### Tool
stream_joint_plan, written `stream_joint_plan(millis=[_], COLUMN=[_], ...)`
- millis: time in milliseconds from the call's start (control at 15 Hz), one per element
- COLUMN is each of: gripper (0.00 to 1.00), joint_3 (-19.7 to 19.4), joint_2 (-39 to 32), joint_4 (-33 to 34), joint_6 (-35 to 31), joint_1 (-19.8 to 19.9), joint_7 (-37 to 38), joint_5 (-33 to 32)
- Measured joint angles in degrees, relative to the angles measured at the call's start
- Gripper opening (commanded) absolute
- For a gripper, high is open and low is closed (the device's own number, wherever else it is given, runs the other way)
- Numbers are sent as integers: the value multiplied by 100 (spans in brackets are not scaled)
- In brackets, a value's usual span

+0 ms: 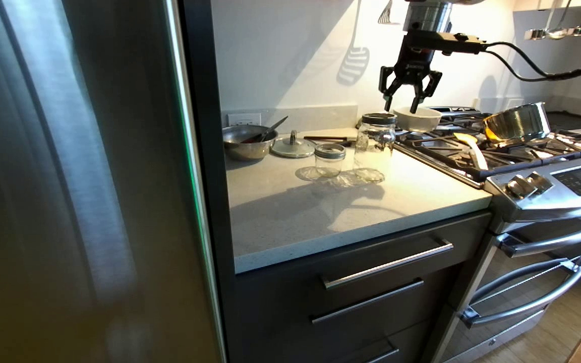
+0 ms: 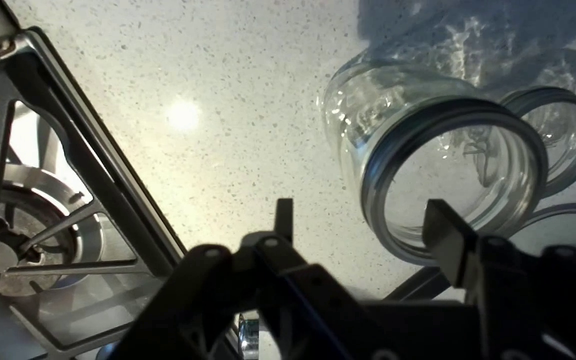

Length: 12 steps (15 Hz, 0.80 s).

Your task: Remove the lids from the big and small jug

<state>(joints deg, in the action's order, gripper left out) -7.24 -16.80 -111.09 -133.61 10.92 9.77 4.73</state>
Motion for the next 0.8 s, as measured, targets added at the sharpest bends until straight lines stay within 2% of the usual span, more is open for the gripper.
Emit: stream_joint_plan(millis=[133,200,333,467,600,800], gripper=[76,77,90,60,60,36], joint_3=[1,4,22,48,61,69], joint_2=[-78,-113,-170,-202,-233,-260], joint_4=[79,117,176,211,259,308], joint_6=[6,13,28,42,88,154], joint_1=[-1,-2,-5,-8,-13,-18], joint_7=[-9,-13,-75,-134,-201,-243], joint_5=[52,81,158,212,261,299])
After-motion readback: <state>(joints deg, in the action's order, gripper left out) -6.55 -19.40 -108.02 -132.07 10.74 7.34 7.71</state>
